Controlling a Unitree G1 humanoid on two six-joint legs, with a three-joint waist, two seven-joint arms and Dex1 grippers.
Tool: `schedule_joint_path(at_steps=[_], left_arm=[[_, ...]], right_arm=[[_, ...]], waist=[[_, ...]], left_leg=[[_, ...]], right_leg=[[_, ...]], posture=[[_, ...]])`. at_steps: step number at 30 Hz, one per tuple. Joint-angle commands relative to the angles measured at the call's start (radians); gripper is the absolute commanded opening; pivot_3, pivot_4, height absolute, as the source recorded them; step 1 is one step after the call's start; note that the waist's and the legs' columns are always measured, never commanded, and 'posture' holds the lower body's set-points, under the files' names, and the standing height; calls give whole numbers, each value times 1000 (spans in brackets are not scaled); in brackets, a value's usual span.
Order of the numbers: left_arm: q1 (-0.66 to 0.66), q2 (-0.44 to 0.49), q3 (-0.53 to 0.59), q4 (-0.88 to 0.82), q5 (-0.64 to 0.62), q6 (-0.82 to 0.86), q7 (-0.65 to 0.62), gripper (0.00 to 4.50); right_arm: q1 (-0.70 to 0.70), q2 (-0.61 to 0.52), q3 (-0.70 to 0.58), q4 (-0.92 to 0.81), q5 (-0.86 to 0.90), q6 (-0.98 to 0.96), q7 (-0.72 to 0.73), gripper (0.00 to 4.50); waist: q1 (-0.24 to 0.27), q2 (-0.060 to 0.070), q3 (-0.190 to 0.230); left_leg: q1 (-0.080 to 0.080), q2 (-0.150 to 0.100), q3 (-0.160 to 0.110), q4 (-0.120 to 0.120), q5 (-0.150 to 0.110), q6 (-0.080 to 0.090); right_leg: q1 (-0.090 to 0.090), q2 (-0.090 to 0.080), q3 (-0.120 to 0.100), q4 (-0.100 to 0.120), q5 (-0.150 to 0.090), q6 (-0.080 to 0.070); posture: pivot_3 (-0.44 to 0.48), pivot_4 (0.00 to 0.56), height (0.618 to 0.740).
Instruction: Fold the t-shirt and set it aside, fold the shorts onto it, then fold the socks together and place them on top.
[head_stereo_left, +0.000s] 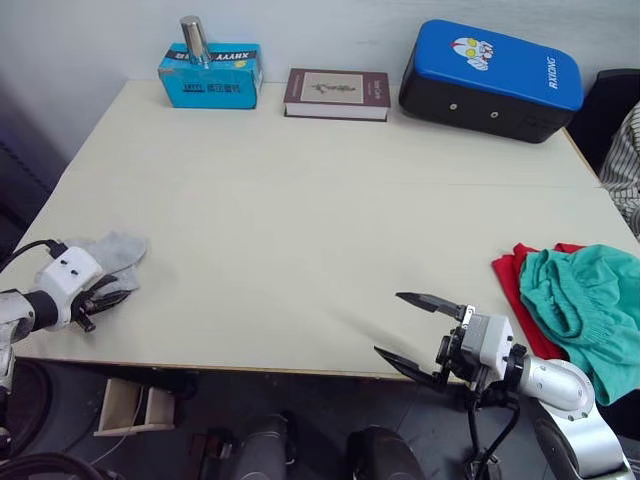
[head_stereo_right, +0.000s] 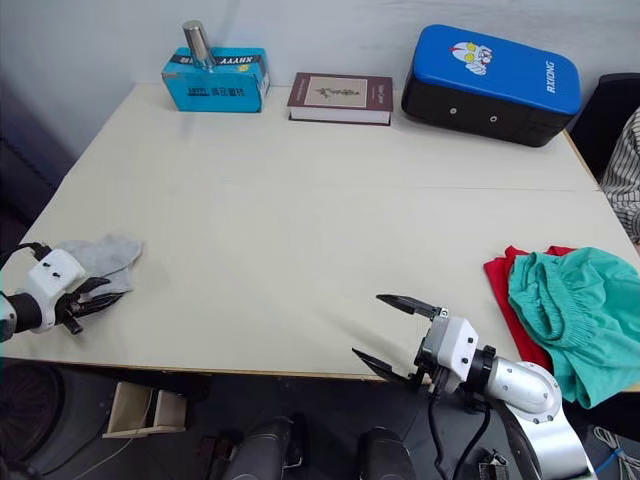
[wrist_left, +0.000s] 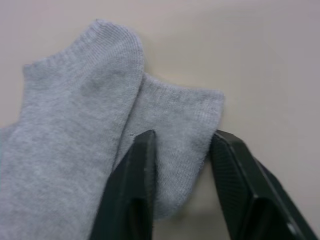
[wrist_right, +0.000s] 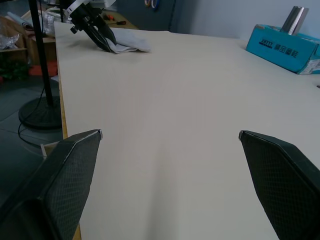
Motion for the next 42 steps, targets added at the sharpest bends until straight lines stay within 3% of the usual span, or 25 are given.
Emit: schedule_joint_path(at_steps=[1,2,8,11,16,19,23,26,28,32,35,38,42], left_arm=[[-16,-23,-4,19,-51,37,-70,392],[-20,-29,1,8,-70,47,-89,38],[5,-81,-49,-385,-205,229,-193,12],[-22,-130,-155,-611,-214,361,-161,12],[-105,-259,-269,-771,-247,575,-68,12],[-171,-430,-386,-773,-215,607,22,12],[-222,-543,-481,-747,-210,608,19,1000],[-235,-593,-481,-738,-219,587,31,1909],[-236,-593,-465,-739,-226,580,26,2570],[-220,-498,-332,-735,-338,504,-134,3733],[-259,-393,-263,-588,-282,392,-155,3733],[-311,-318,-281,-379,-164,210,-169,3733],[-374,-327,-298,-191,-111,106,-186,3733]], right_arm=[[22,0,-31,-51,-8,-20,-23,4500],[25,0,-31,-51,-10,-22,-25,4500],[30,-35,-60,-37,-29,-25,-15,4500],[27,-103,-165,36,1,-23,24,4500],[35,-160,-204,70,15,3,69,4500],[24,-164,-173,79,-59,27,34,4500],[26,-171,-163,63,-111,74,-6,4500],[28,-178,-159,52,-134,96,-15,4500],[26,-176,-164,42,-134,110,-20,4500],[12,-178,-124,-6,-98,143,22,4500],[-50,-144,-22,-69,-94,218,12,4500],[-128,-97,94,-60,-146,248,-7,4500],[-237,-12,208,4,-232,279,-67,4500]], waist=[[0,0,0],[0,0,0],[-1,-5,1],[-2,-7,2],[-1,-7,3],[0,-8,3],[0,-9,3],[0,-9,3],[0,-9,3],[-3,-8,4],[-6,-8,4],[-1,-8,4],[4,-9,4]], left_leg=[[0,0,0,0,0,0],[0,0,0,0,0,0],[-1,-2,-1,1,4,4],[-2,-2,-1,1,4,4],[-2,-3,-1,3,5,4],[-2,-2,-1,4,5,4],[-3,-2,-1,7,5,4],[-3,-2,-1,8,5,4],[-3,-1,-2,8,5,4],[-3,-1,-2,8,5,3],[-2,1,-2,8,6,2],[-2,1,-2,8,6,1],[-4,-2,-2,9,4,4]], right_leg=[[0,0,0,1,0,0],[-1,0,0,2,0,0],[-1,-2,-1,3,0,1],[0,-2,0,1,0,1],[2,-1,-1,2,0,1],[2,0,-1,2,0,1],[3,1,-1,2,1,1],[3,1,-1,2,1,1],[3,2,-1,2,1,1],[3,2,-1,2,1,1],[3,4,-1,2,0,1],[3,4,-1,1,0,1],[2,1,0,2,0,1]], posture=[[0,150,740],[0,150,740],[0,150,740],[0,150,740],[0,150,740],[0,150,740],[0,150,740],[0,150,740],[0,150,740],[0,150,740],[0,150,740],[0,150,740],[0,150,740]])
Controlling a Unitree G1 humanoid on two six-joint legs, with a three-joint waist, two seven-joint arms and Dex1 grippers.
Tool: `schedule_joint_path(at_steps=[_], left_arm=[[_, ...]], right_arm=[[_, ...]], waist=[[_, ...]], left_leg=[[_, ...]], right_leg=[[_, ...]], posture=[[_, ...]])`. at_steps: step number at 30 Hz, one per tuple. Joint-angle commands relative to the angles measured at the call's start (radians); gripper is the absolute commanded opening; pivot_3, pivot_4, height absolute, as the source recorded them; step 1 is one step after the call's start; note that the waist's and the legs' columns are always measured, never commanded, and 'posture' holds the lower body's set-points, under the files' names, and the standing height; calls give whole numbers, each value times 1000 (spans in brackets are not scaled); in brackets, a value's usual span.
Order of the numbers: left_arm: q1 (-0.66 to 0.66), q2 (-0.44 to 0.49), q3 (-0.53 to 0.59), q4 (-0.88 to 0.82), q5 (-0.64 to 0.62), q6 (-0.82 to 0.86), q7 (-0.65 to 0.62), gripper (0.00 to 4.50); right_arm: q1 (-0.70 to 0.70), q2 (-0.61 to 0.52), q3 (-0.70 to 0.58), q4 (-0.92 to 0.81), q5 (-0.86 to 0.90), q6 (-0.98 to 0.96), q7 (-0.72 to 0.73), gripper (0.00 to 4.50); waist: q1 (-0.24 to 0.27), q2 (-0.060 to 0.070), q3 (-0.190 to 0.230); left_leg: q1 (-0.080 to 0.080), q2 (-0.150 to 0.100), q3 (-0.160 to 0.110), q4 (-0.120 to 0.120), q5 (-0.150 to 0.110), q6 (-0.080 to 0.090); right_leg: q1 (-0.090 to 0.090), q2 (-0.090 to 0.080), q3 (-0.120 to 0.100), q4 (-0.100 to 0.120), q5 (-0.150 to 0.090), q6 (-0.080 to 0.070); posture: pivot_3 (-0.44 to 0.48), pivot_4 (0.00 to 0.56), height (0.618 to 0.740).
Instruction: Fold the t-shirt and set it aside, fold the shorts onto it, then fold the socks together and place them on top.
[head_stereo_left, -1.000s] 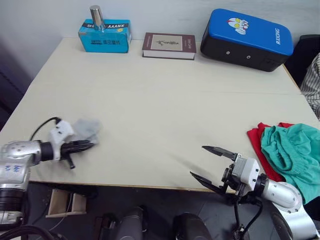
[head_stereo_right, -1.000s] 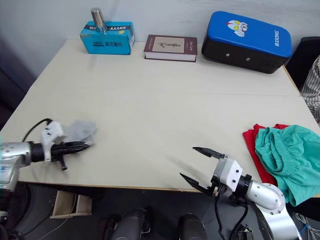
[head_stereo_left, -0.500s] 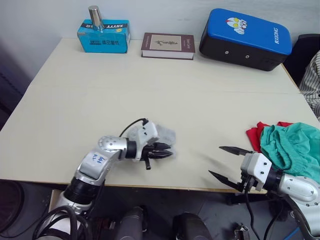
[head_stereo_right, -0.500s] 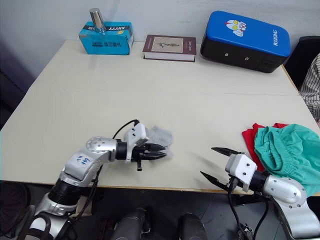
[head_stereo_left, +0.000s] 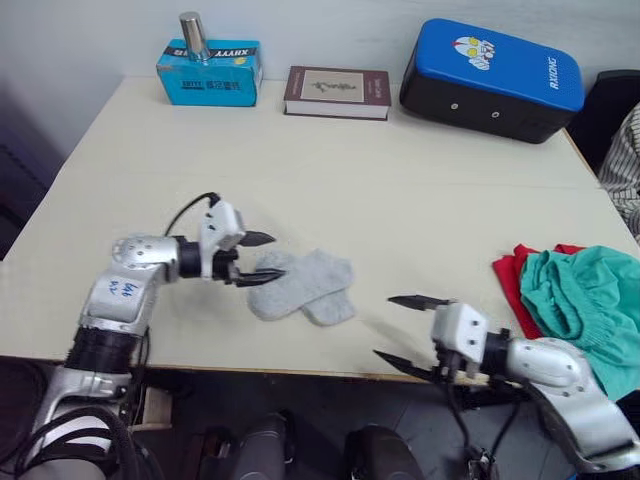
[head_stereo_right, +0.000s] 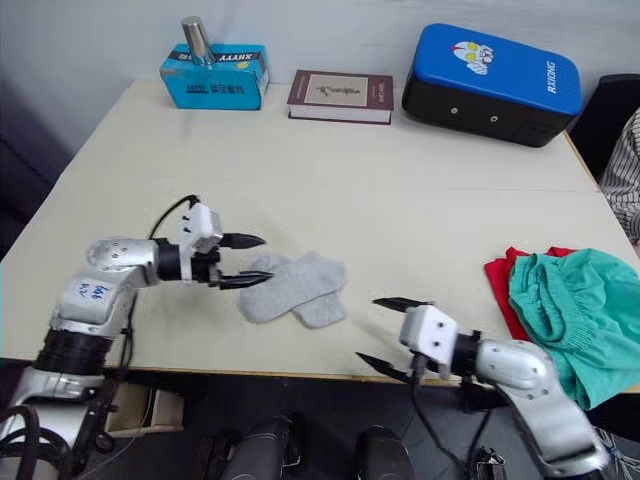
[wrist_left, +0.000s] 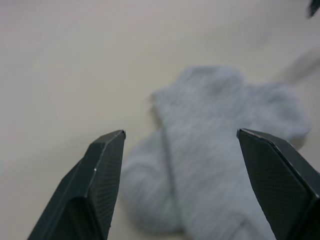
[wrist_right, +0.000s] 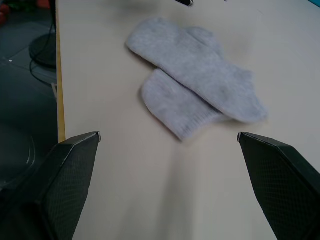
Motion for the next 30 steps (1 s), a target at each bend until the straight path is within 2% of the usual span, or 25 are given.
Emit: schedule_joint_path(at_steps=[1,6,9,11,14,16,20,21,24,27,30], left_arm=[[-67,-28,-26,129,48,-94,-17,3733],[-151,-94,-46,327,100,-133,8,3733],[-188,-123,-51,407,119,-148,3,3752],[-200,-131,-66,428,130,-130,-24,3752],[-208,-137,-73,450,140,-122,-41,3142],[-207,-139,-65,450,127,-95,-57,2520],[-156,-119,-46,358,96,-5,-76,1286],[-137,-115,-38,324,88,12,-73,1070],[-47,-107,1,151,46,104,-37,61],[90,-104,36,-90,7,208,30,22],[187,-116,64,-254,-12,278,114,22]], right_arm=[[-75,58,73,40,-66,32,-58,4500],[-170,105,155,143,-146,13,-72,4500],[-205,123,194,200,-179,16,-64,3898],[-223,125,206,232,-197,12,-60,3255],[-239,130,204,256,-199,8,-62,2242],[-246,130,196,269,-199,0,-60,1544],[-265,107,164,315,-197,-43,-49,196],[-272,98,156,331,-196,-63,-42,5],[-303,61,130,395,-185,-130,-5,0],[-340,32,116,472,-177,-208,43,0],[-373,18,107,542,-177,-273,81,0]], waist=[[3,-1,0],[5,-1,1],[-4,-1,0],[-6,-1,1],[-8,-1,0],[-8,-1,0],[-9,-1,0],[-10,-1,0],[-14,-1,0],[-19,-1,1],[-27,-1,1]], left_leg=[[0,0,-1,1,0,0],[-5,-1,-2,7,-1,1],[-5,-1,-2,8,-1,1],[-5,0,-3,8,-1,1],[-4,0,-3,8,-1,1],[-4,0,-2,9,-1,1],[-4,0,-3,9,-1,1],[-4,0,-3,9,-1,1],[-4,0,-3,9,-1,1],[-4,0,-4,9,-1,1],[-4,0,-5,9,-1,1]], right_leg=[[0,0,0,1,0,0],[-1,0,-2,2,1,3],[-1,0,-2,3,1,3],[-1,0,-3,4,1,3],[-1,1,-3,5,1,3],[-1,1,-2,5,1,3],[0,1,-3,5,1,3],[0,1,-2,5,1,3],[0,0,-2,5,1,3],[0,0,-2,4,1,3],[1,0,-3,4,1,3]], posture=[[0,150,740],[0,150,740],[0,150,740],[0,150,740],[0,150,740],[0,150,740],[0,150,740],[0,150,740],[0,150,740],[0,150,740],[0,150,740]])
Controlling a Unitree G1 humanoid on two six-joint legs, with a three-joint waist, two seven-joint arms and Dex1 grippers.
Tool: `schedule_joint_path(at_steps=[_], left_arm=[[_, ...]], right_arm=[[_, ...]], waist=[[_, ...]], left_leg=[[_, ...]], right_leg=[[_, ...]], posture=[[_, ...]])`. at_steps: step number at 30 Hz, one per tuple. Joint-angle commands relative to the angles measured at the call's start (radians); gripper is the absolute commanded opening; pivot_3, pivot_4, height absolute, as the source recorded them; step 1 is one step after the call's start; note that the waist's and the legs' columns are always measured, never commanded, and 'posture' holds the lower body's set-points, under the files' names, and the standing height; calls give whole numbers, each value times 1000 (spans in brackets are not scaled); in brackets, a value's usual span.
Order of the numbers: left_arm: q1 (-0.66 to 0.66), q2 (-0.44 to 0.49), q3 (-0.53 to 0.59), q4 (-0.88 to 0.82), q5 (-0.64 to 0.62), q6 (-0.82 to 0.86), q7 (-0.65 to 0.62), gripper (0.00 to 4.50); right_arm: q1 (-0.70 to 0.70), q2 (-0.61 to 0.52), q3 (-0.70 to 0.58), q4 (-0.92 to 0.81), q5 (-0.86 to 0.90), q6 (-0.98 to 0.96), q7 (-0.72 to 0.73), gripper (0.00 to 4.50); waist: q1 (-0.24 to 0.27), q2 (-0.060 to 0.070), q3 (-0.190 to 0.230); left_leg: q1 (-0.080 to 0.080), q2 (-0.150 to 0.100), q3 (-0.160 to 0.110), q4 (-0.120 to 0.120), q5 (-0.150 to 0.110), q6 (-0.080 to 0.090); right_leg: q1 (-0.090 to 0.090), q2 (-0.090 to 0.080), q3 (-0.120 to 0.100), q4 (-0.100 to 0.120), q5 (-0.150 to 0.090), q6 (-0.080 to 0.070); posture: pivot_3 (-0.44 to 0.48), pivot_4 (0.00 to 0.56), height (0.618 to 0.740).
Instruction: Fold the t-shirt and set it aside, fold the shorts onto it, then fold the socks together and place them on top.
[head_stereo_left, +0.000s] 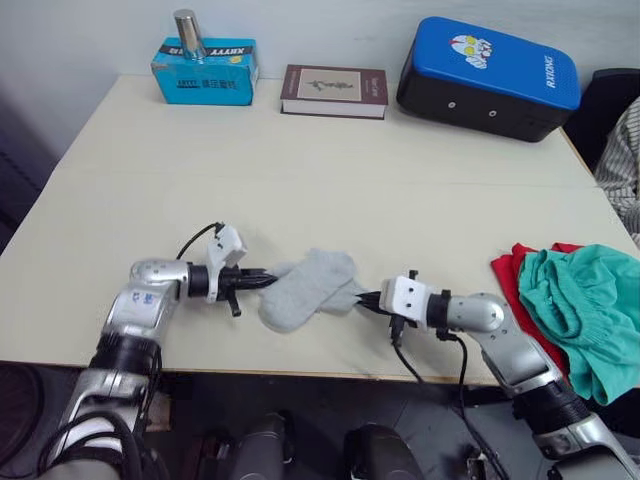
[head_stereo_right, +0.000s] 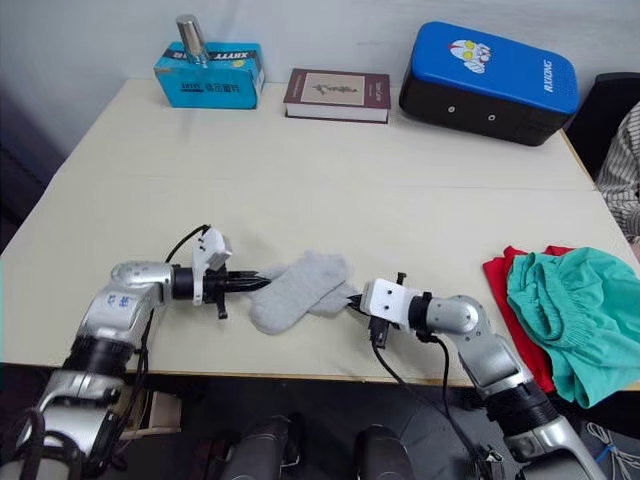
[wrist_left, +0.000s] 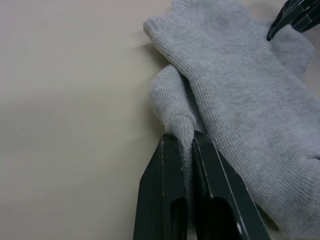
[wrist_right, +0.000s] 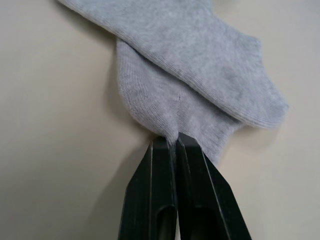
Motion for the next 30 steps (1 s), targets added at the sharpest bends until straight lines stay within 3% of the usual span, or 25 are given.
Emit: schedule_joint_path(at_steps=[1,4,7,12,15,19,20,22,25,30], left_arm=[[69,-18,51,-180,-37,91,112,22],[105,-51,79,-246,-64,151,192,22],[118,-55,84,-271,-61,167,238,766],[134,19,96,-327,-86,212,219,2362],[181,116,160,-378,-153,312,172,3208],[253,252,255,-450,-279,524,121,3314],[267,288,261,-487,-324,654,128,3314],[301,344,226,-581,-405,810,116,3314],[263,229,205,-623,-432,903,237,3314],[206,62,169,-655,-433,998,384,3314]], right_arm=[[-28,-27,-24,58,17,-70,57,0],[-28,-35,-23,64,51,-49,113,0],[-15,-25,-36,42,70,-21,110,0],[18,-67,-47,-10,124,14,189,1707],[20,-114,-95,-58,204,62,247,2614],[-42,-146,-189,-141,440,370,286,4056],[-89,-165,-194,-148,490,549,261,4461],[-202,-181,-162,-114,482,867,161,4486],[-344,-102,-143,4,485,1027,97,4486],[-511,22,-103,204,427,1136,20,4486]], waist=[[-1,0,0],[1,0,0],[0,0,0],[-1,0,0],[-3,0,0],[-8,2,3],[-6,3,3],[-7,3,4],[-1,5,4],[11,4,4]], left_leg=[[0,0,-1,0,0,0],[0,0,-1,0,0,0],[0,0,-2,0,0,0],[0,0,-2,0,0,0],[0,0,-2,-1,0,0],[1,1,-1,-2,-1,-1],[1,1,-2,-2,-1,-1],[1,1,-2,-2,-2,-1],[1,0,-2,-3,-3,-1],[-2,-2,-4,-2,-2,-1]], right_leg=[[0,0,-1,0,0,0],[1,0,-1,0,0,0],[2,0,-1,-1,0,0],[1,0,-1,-1,0,0],[1,0,-1,-1,0,0],[1,1,-1,-2,0,0],[0,1,0,-2,0,0],[0,1,0,-1,0,0],[0,-1,2,-3,0,-1],[-1,0,2,-2,0,0]], posture=[[0,150,740],[0,150,740],[0,150,740],[0,150,740],[0,150,740],[0,150,740],[0,150,740],[0,150,740],[0,150,740],[0,150,740]])
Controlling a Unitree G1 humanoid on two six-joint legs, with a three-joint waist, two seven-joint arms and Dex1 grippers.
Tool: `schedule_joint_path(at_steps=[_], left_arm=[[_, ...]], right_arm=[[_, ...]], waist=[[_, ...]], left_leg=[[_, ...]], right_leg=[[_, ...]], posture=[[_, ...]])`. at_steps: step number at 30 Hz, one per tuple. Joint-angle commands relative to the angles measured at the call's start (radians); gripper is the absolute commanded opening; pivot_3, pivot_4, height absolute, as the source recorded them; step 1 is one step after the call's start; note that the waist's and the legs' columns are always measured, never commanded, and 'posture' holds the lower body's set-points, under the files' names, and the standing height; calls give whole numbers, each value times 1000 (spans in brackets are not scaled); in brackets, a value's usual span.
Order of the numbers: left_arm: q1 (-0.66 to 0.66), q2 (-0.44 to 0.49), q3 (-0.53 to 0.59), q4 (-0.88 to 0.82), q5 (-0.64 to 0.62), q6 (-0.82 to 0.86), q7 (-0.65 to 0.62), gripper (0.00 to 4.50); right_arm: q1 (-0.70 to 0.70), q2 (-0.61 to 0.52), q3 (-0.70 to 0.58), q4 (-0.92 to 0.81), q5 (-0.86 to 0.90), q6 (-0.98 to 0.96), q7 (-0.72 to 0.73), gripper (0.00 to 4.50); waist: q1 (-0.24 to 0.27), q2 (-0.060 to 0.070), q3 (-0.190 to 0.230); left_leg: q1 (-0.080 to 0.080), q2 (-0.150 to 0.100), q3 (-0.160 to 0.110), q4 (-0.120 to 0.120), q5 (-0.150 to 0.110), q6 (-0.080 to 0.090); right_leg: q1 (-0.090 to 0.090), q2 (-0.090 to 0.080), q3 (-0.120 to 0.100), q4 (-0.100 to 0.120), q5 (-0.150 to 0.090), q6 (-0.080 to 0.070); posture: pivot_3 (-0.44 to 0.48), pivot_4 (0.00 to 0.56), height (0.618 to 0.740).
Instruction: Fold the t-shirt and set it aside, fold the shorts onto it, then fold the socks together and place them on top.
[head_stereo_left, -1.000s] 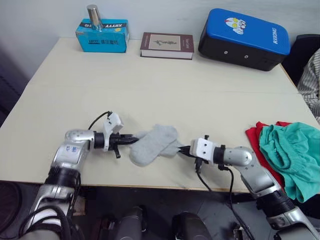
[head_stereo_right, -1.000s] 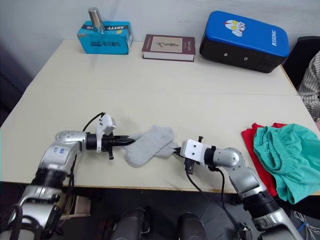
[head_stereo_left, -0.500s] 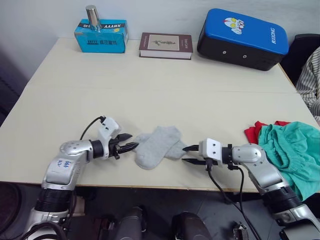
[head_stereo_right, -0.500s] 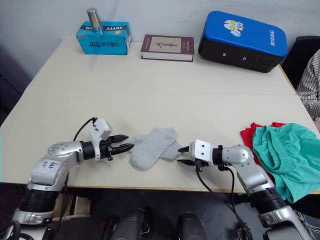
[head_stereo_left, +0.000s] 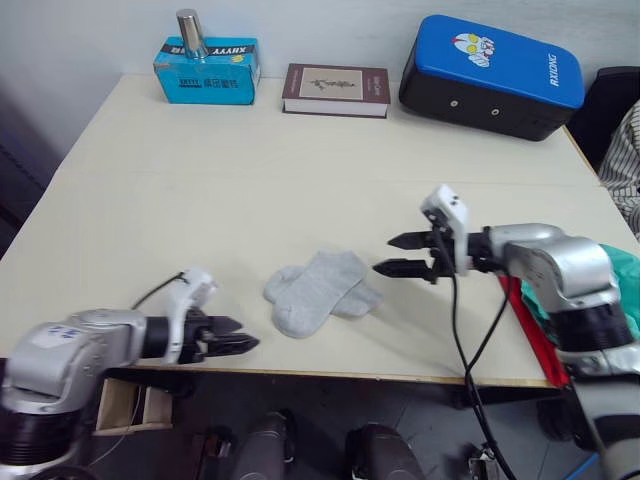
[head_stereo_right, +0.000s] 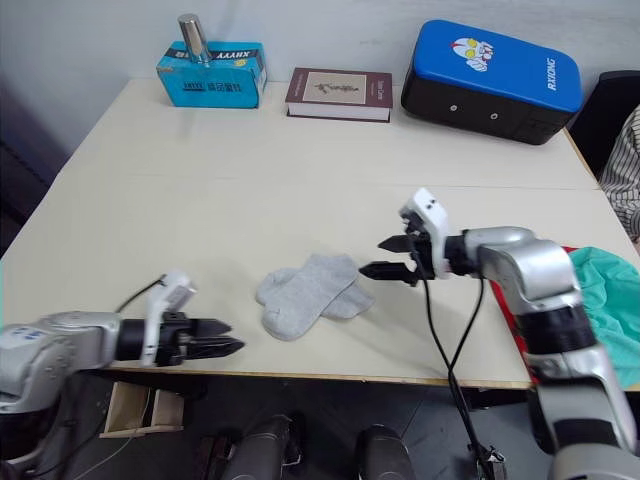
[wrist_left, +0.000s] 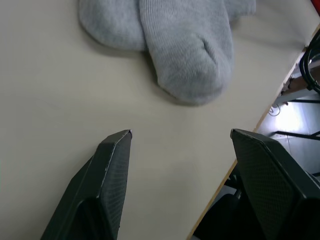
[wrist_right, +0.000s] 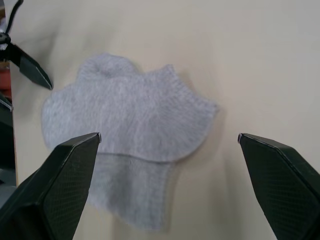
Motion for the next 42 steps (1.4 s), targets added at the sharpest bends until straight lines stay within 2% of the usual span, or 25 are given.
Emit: schedule_joint_path(at_steps=[1,8,11,15,18,22,23,27,32,34,37,40,42], left_arm=[[-22,-66,-40,-32,-9,61,88,3314],[-60,-188,-96,-37,-1,106,195,3314],[-69,-217,-96,-33,2,111,227,3314],[-69,-181,-88,-24,-4,103,222,2438],[-67,-132,-81,-8,-17,85,190,1511],[-73,-122,-80,3,-41,77,166,248],[-76,-124,-78,7,-44,71,165,43],[-113,-140,-39,35,-70,60,155,43],[-144,-79,42,53,-140,64,83,43],[-152,-41,63,78,-125,33,82,43],[-147,45,53,107,-138,-47,-22,43],[-157,165,-21,147,-108,-136,-141,43],[-170,223,-96,189,-38,-283,-233,43]], right_arm=[[-83,49,5,108,-28,45,-43,4486],[-154,161,36,252,-93,24,-82,4486],[-154,181,41,262,-107,14,-82,3900],[-150,194,23,267,-124,-11,-95,2575],[-147,185,15,262,-122,-11,-88,1502],[-130,178,2,236,-112,-14,-85,97],[-122,175,-2,221,-106,-15,-81,0],[-85,160,-47,140,-66,22,-75,0],[-22,122,-155,-16,21,73,-74,0],[11,109,-213,-87,64,106,-90,0],[84,85,-277,-208,123,150,-109,0],[173,92,-340,-336,183,191,-156,0],[242,105,-381,-434,233,209,-183,0]], waist=[[4,0,0],[11,0,0],[10,0,0],[9,0,0],[7,0,0],[1,0,0],[0,0,0],[0,0,0],[0,0,0],[-1,0,0],[-3,0,0],[-4,0,0],[-5,1,0]], left_leg=[[0,0,0,0,0,0],[-1,0,0,2,1,1],[0,0,0,2,1,1],[0,0,1,2,1,1],[-1,0,1,1,1,0],[-1,0,1,0,0,0],[-1,0,1,0,0,-1],[-1,0,1,0,0,-1],[-5,0,0,0,1,-1],[-6,0,0,0,1,-1],[-7,0,0,-1,1,-1],[-8,0,0,-2,0,-1],[-7,0,1,-4,1,-1]], right_leg=[[0,0,0,0,0,1],[1,1,0,0,1,2],[1,1,0,0,1,2],[1,1,1,0,1,2],[0,2,1,0,1,2],[-1,2,1,-1,1,2],[-1,2,1,-1,1,2],[-2,2,1,-1,1,2],[-4,3,1,-1,1,2],[-4,3,1,-2,1,2],[-5,3,0,-3,1,1],[-5,3,0,-4,1,1],[-6,3,1,-5,1,1]], posture=[[0,150,740],[0,150,740],[0,150,740],[0,150,740],[0,150,740],[0,150,740],[0,150,740],[0,150,740],[0,150,740],[0,150,740],[0,150,740],[0,150,740],[0,150,740]])
